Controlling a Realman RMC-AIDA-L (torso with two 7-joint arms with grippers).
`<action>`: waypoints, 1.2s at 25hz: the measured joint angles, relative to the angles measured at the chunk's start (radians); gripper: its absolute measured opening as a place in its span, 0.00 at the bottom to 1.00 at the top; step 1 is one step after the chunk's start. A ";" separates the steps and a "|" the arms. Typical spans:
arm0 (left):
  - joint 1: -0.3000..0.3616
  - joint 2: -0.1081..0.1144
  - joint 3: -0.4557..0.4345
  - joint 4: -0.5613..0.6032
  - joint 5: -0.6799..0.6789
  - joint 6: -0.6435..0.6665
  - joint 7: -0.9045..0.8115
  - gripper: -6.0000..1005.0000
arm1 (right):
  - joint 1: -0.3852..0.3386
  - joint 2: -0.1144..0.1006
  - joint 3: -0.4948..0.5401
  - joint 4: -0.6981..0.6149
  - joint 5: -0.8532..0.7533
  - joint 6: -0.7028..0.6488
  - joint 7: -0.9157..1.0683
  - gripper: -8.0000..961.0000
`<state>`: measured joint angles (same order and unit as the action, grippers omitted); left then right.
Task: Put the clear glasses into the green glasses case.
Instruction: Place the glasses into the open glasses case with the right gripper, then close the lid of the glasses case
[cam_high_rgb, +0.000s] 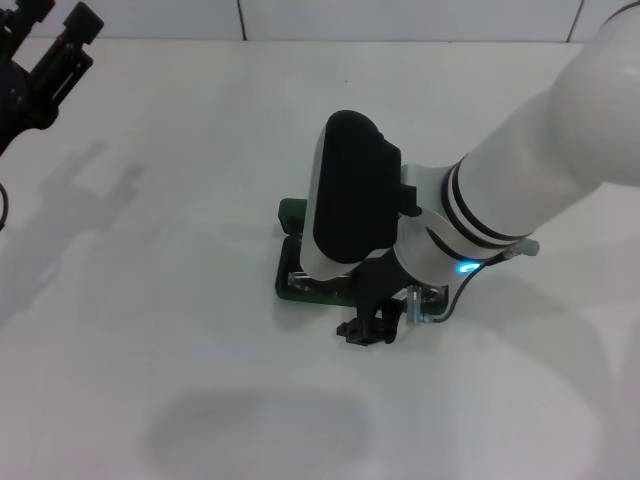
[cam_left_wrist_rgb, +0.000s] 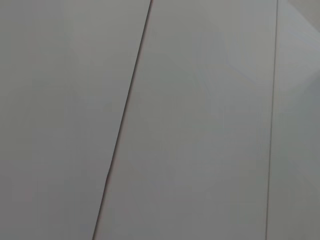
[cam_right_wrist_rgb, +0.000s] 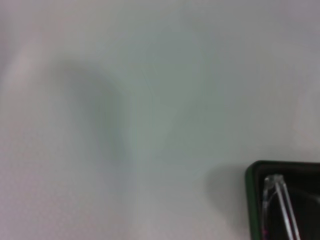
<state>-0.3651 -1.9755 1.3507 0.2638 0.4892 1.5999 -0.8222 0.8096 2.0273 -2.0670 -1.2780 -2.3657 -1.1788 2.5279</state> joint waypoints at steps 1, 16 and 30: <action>0.000 0.000 -0.001 0.000 0.000 0.000 0.000 0.70 | -0.002 -0.001 0.003 -0.009 0.000 -0.015 0.000 0.45; 0.001 -0.005 -0.002 -0.001 0.000 -0.002 0.003 0.70 | -0.092 0.001 0.096 -0.119 -0.066 -0.132 -0.048 0.45; 0.003 -0.004 -0.002 0.002 0.000 0.000 -0.004 0.70 | -0.172 -0.004 0.135 -0.269 -0.120 -0.170 -0.051 0.45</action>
<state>-0.3621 -1.9792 1.3483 0.2654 0.4893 1.6000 -0.8262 0.6374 2.0236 -1.9318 -1.5469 -2.4854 -1.3490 2.4774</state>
